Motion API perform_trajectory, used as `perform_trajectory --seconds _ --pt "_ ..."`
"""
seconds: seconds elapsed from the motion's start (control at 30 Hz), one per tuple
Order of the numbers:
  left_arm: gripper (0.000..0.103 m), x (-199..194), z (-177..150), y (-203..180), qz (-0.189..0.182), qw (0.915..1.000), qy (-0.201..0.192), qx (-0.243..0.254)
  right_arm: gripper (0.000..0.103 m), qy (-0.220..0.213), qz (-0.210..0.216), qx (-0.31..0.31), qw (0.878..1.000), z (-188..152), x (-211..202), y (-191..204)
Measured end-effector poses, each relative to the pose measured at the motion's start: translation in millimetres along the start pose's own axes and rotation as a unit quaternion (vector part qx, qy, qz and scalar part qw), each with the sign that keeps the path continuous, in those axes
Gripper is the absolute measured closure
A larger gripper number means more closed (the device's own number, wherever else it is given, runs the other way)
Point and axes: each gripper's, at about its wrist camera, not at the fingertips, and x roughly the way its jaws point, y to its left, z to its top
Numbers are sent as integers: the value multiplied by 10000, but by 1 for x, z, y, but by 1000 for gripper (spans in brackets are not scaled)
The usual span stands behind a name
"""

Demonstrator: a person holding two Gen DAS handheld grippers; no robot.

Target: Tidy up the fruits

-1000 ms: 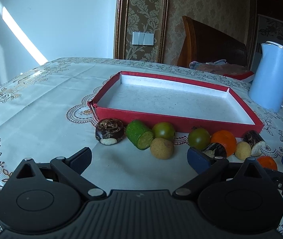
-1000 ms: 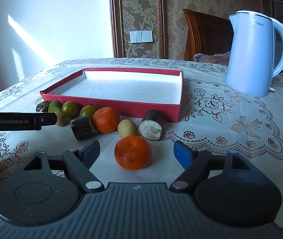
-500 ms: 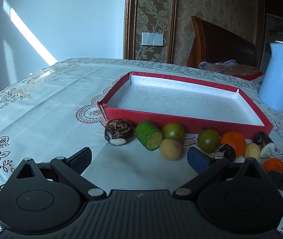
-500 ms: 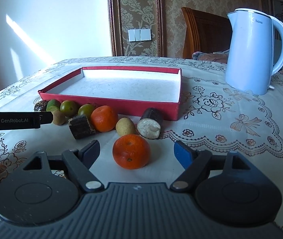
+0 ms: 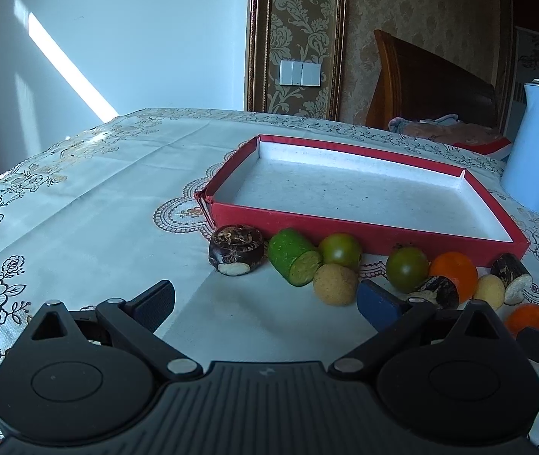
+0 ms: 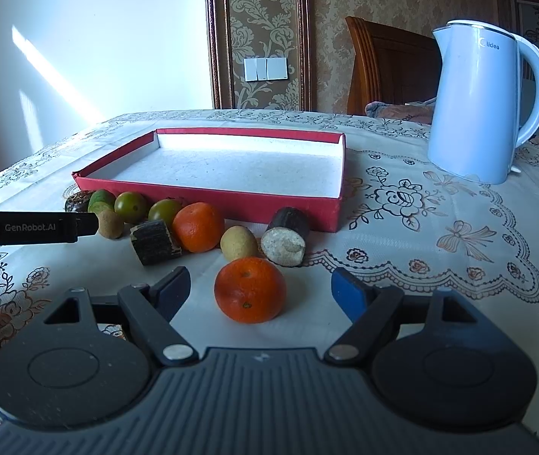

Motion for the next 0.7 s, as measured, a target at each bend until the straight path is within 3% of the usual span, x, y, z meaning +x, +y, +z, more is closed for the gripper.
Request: perform_trajectory --seconds 0.37,0.5,0.63,0.7 --pt "0 -6 -1 -2 -120 9997 -188 68 23 19 21 -22 10000 1 0 0" --pt "0 -8 0 4 -161 9996 -222 -101 23 22 51 -22 10000 1 2 1" --pt "0 -10 1 25 -547 9975 -87 -447 23 -5 97 89 9999 1 1 -3" --pt "0 -12 1 37 -569 9969 -103 -535 23 18 120 127 9998 1 2 -4"
